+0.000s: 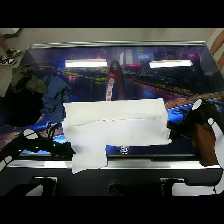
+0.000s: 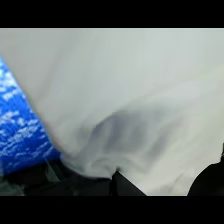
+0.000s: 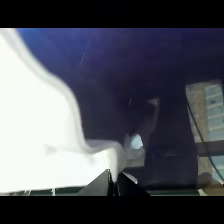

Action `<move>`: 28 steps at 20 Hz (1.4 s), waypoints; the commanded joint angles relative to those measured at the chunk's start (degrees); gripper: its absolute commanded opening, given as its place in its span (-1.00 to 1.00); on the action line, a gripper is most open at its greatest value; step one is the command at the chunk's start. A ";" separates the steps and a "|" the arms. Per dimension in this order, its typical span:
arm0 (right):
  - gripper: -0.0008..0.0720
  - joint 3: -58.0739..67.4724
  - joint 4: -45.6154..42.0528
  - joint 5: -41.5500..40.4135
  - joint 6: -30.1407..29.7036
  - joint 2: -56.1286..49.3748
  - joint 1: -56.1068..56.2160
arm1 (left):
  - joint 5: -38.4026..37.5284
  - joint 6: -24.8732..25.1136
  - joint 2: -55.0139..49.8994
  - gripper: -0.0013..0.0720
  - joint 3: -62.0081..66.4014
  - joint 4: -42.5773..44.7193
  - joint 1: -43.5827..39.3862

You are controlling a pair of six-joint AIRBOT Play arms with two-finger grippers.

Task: Fold the shirts.

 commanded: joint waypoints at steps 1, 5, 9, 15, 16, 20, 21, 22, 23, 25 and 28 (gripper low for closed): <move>-0.87 3.76 4.74 1.99 -3.08 3.98 0.02 | 2.21 -1.03 6.43 -0.89 4.44 0.20 0.04; -0.87 12.70 7.34 -4.79 -0.79 7.08 1.33 | 4.79 -6.80 11.43 -0.90 17.07 7.19 0.04; -0.87 22.99 7.87 -11.28 3.28 0.90 4.79 | 10.40 -9.68 2.54 -0.90 27.43 12.46 2.10; -0.86 27.71 11.89 -18.67 9.84 -11.43 5.92 | 13.40 -11.13 -17.81 -0.89 37.29 10.47 3.76; -0.86 27.71 14.34 -19.67 9.84 -12.98 5.92 | 13.57 -11.13 -20.55 -0.89 37.97 9.70 3.30; -0.73 27.71 18.58 -21.44 11.17 -17.16 5.92 | 14.12 -11.10 -26.99 -0.88 38.47 8.33 2.40; -0.44 27.71 18.53 -21.73 10.91 -17.22 5.90 | 14.05 -11.10 -27.34 -0.71 38.53 8.33 2.51; 0.23 28.02 18.62 -22.21 9.51 -17.03 5.75 | 13.20 -11.08 -27.26 -0.08 38.95 8.35 2.84; 0.87 29.38 18.25 -20.76 6.51 -16.76 5.25 | 10.84 -10.88 -27.17 0.72 40.02 8.37 3.50; 0.98 31.47 16.04 -17.31 3.69 -15.91 3.02 | 4.81 -9.53 -26.71 0.85 42.75 8.48 5.03; 0.98 31.50 14.56 -10.05 3.72 -17.18 -0.98 | 1.11 -8.09 -23.96 0.84 44.41 8.26 5.53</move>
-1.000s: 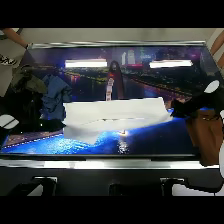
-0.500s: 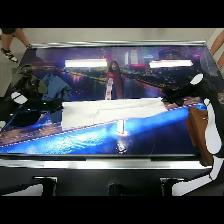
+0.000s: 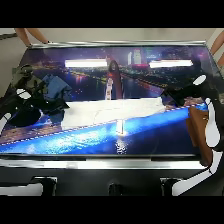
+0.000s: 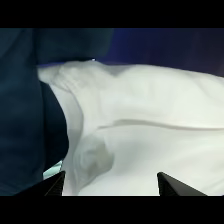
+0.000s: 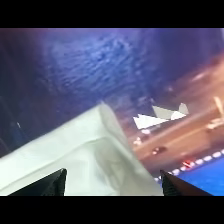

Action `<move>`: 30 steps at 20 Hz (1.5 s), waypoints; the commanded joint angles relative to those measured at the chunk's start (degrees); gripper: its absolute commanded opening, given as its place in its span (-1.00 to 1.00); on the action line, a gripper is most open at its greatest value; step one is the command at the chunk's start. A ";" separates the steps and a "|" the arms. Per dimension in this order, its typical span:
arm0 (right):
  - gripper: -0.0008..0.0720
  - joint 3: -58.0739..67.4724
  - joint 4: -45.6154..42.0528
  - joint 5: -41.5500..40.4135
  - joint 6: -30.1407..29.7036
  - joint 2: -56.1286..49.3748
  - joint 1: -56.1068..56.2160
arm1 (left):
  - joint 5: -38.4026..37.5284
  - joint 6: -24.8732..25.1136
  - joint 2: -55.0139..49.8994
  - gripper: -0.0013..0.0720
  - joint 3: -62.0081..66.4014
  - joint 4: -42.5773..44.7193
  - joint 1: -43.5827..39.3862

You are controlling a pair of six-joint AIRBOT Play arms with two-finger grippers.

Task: Fold the shirts.

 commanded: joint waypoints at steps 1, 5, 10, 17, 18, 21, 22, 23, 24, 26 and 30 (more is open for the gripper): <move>0.98 0.76 -1.44 8.83 -1.88 -2.10 -2.75 | -4.63 1.42 2.86 0.84 1.75 -0.76 0.15; 0.90 0.76 0.90 11.63 -1.57 -6.10 0.15 | -4.76 1.64 9.07 0.84 1.75 -1.16 -3.06; -0.86 0.98 3.43 11.19 -1.22 -5.11 1.88 | -4.61 1.42 12.85 0.83 1.70 -1.40 -7.23; -0.87 1.03 11.93 14.93 -9.75 16.44 2.60 | 10.21 1.38 4.39 -0.88 -0.02 -13.49 -25.09; -0.87 1.03 11.74 15.69 -9.77 20.04 3.65 | 12.98 1.36 1.79 -0.88 0.11 -16.22 -27.41; -0.87 1.03 11.47 18.80 -9.75 28.55 7.37 | 17.44 2.21 -5.49 -0.88 0.15 -32.20 -30.88; -0.87 1.03 11.17 19.56 -9.75 31.04 8.59 | 17.35 5.66 -7.37 -0.88 0.15 -38.14 -31.82; -0.87 1.03 11.15 20.11 -9.68 33.27 9.57 | 17.16 8.17 -9.07 -0.88 0.15 -43.63 -32.98; -0.87 1.03 11.15 20.37 -9.53 35.08 10.32 | 16.87 9.51 -10.78 -0.88 0.15 -48.81 -34.58; -0.87 1.03 11.13 20.52 -9.53 37.70 11.78 | 15.50 11.93 -14.01 -0.88 0.15 -57.86 -38.71; -0.87 1.03 11.39 20.57 -9.09 39.58 14.91 | 11.67 15.61 -21.40 -0.88 2.69 -72.28 -46.12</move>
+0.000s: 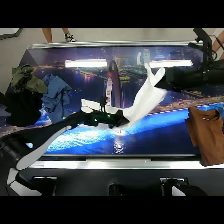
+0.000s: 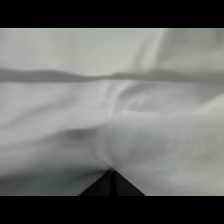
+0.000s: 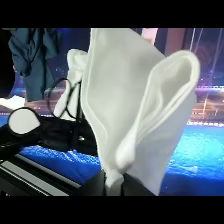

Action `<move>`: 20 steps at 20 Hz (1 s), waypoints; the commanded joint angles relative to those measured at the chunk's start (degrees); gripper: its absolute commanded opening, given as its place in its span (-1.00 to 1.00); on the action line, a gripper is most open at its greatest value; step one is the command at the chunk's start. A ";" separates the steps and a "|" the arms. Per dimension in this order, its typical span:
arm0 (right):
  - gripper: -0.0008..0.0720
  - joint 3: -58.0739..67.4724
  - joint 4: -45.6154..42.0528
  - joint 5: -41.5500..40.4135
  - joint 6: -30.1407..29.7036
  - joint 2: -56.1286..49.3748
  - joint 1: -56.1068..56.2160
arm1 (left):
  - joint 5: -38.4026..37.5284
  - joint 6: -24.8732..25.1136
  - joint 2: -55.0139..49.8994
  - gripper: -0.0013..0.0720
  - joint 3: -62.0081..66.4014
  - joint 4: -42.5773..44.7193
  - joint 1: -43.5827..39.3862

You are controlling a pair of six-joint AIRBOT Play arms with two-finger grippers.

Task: Fold the shirts.

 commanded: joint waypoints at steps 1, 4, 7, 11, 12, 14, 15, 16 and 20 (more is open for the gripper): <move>-0.87 0.04 0.31 0.28 0.37 2.25 3.28 | -3.37 5.95 -6.97 -0.88 3.34 -18.12 -5.35; -0.87 -0.02 -1.07 -0.48 2.08 1.86 4.96 | -4.26 12.70 -6.47 -0.89 4.92 -19.34 -2.62; -0.87 -0.02 -2.82 -1.36 2.10 -0.74 7.61 | 0.02 8.44 3.26 -0.89 0.85 -2.49 6.10; -0.86 -0.02 -2.89 -7.54 2.86 -8.59 14.40 | -0.09 -1.33 22.71 -0.89 -7.04 25.05 24.61; -0.86 -0.02 -2.89 -9.81 3.50 -11.39 16.76 | -0.09 -3.37 27.98 -0.89 -8.61 30.10 29.81; -0.86 -0.02 -2.54 -14.71 3.61 -17.55 22.16 | -0.31 -5.51 38.62 -0.89 -10.43 36.26 40.54; -0.86 -0.02 -1.99 -18.16 3.61 -20.79 24.92 | -1.03 -5.60 43.45 -0.89 -10.51 37.51 45.66; -0.86 -0.02 -0.70 -21.90 3.58 -24.04 27.71 | -1.75 -5.60 47.56 -0.89 -10.51 37.55 49.90; 0.00 -0.02 4.96 -33.11 9.94 -36.02 35.78 | -4.22 -7.76 59.54 -0.89 -10.54 37.88 60.17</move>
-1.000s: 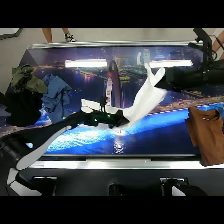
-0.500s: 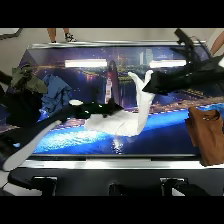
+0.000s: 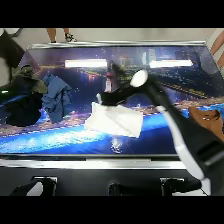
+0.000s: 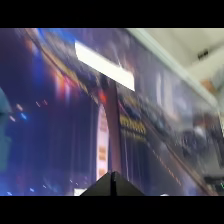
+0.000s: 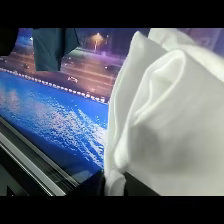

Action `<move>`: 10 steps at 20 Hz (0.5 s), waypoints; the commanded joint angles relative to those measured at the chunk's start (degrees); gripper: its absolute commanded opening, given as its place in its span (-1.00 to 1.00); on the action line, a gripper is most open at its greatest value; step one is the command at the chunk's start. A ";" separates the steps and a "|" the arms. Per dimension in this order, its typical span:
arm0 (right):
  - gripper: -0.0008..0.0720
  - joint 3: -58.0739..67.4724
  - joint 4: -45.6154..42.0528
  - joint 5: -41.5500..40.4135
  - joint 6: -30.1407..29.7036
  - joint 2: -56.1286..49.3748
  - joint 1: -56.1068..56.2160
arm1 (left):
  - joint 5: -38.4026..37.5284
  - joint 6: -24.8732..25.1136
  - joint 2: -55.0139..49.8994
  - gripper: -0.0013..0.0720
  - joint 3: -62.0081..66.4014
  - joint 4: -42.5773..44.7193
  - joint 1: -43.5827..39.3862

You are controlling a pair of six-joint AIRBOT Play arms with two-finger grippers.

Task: Fold the shirts.

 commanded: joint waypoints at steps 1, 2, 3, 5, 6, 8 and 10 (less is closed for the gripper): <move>0.98 0.00 3.61 -9.99 7.85 -9.22 5.84 | -1.09 -2.95 10.47 -0.89 -0.50 3.45 8.74; 0.97 0.00 3.32 -9.31 9.92 -9.75 5.57 | -1.14 -2.93 11.41 -0.89 -0.50 3.45 9.01; 0.94 0.02 3.34 -7.82 10.38 -9.31 4.46 | -1.16 -2.95 11.69 -0.88 -0.50 3.45 9.01; 0.93 0.02 1.92 -1.62 9.01 -5.95 -0.09 | -1.77 -2.91 11.30 -0.89 -0.50 3.67 9.01; 0.93 0.02 -1.49 2.56 8.20 -3.30 -3.41 | -1.92 -2.89 10.97 -0.88 -0.50 4.07 8.98; 0.92 0.00 -12.44 12.83 8.20 1.44 -11.21 | -1.97 -2.73 10.54 -0.88 -0.52 4.55 8.98; 0.85 -1.40 -20.50 23.61 8.20 3.23 -19.43 | -1.97 -2.73 10.38 -0.88 -0.55 4.55 8.98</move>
